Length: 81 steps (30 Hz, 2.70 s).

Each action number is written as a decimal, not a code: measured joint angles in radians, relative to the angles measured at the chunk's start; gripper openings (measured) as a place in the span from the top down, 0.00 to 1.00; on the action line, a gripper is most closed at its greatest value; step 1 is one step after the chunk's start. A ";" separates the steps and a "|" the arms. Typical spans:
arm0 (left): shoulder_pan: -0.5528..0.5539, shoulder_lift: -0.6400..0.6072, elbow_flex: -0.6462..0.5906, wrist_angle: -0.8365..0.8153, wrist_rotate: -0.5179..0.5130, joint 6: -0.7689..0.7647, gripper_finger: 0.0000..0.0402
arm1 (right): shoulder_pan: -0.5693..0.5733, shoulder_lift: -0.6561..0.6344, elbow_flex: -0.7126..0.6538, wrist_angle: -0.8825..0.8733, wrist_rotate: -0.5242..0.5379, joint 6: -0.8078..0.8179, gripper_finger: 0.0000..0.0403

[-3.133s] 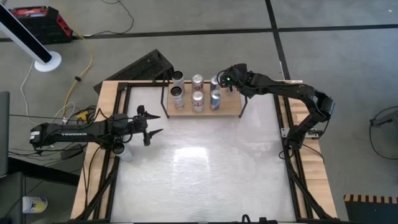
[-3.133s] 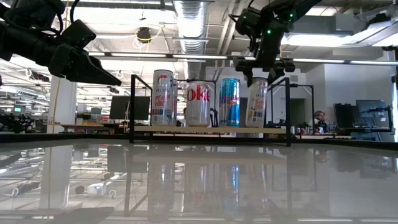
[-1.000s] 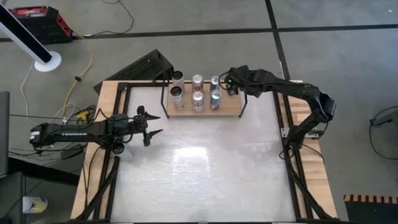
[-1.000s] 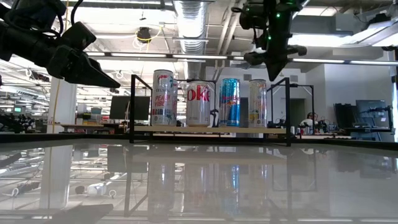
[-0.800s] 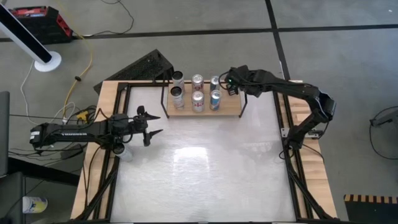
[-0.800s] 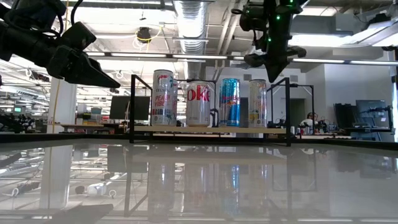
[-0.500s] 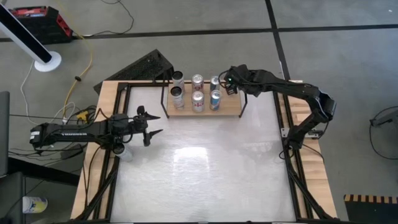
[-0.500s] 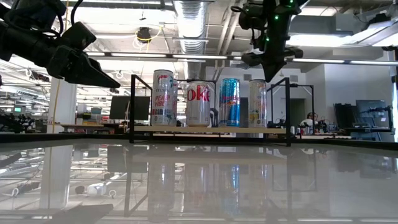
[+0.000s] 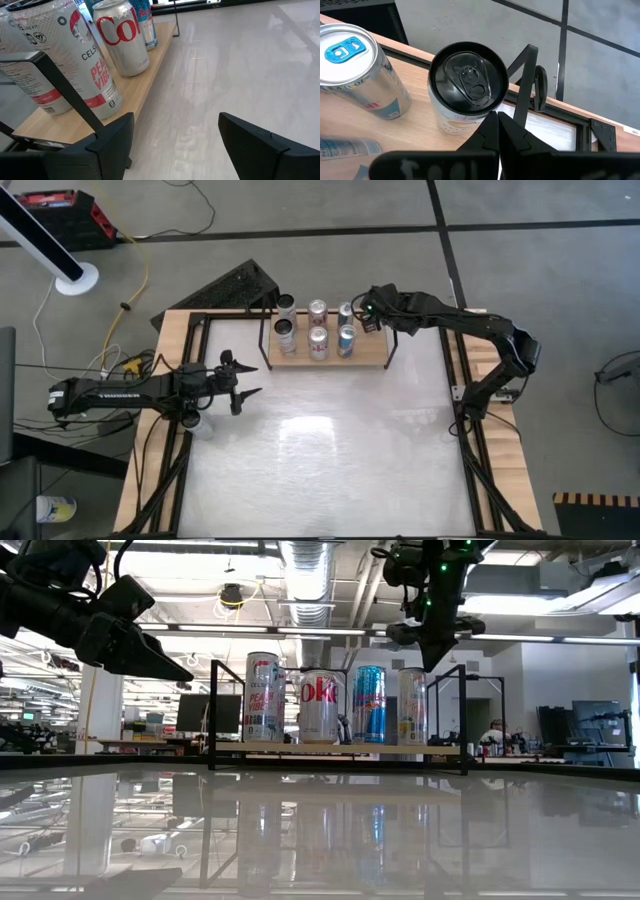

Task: Place canned beverage on shelf
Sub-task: Put the right white-yellow soda can on the shelf, then put the white-yellow soda can on the shelf aligned with the other white-yellow soda can

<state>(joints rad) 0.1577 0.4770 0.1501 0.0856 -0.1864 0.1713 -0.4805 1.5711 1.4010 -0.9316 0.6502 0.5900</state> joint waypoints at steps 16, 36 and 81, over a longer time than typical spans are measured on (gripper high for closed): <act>0.000 0.000 0.000 0.002 0.001 -0.044 0.32 | 0.103 -0.034 0.000 -0.081 -0.036 -0.015 0.95; -0.222 0.001 0.328 -0.135 0.307 -0.556 0.32 | 0.794 -0.531 -0.634 0.609 0.173 -0.193 0.95; -0.823 0.557 0.975 -1.485 -0.035 -0.808 0.32 | 0.654 -0.452 -0.855 1.280 -0.108 -0.731 0.94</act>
<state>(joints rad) -0.6651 1.0344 1.1248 -1.3993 -0.2215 -0.6368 0.1734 1.1191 0.5457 0.3481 0.5419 -0.1409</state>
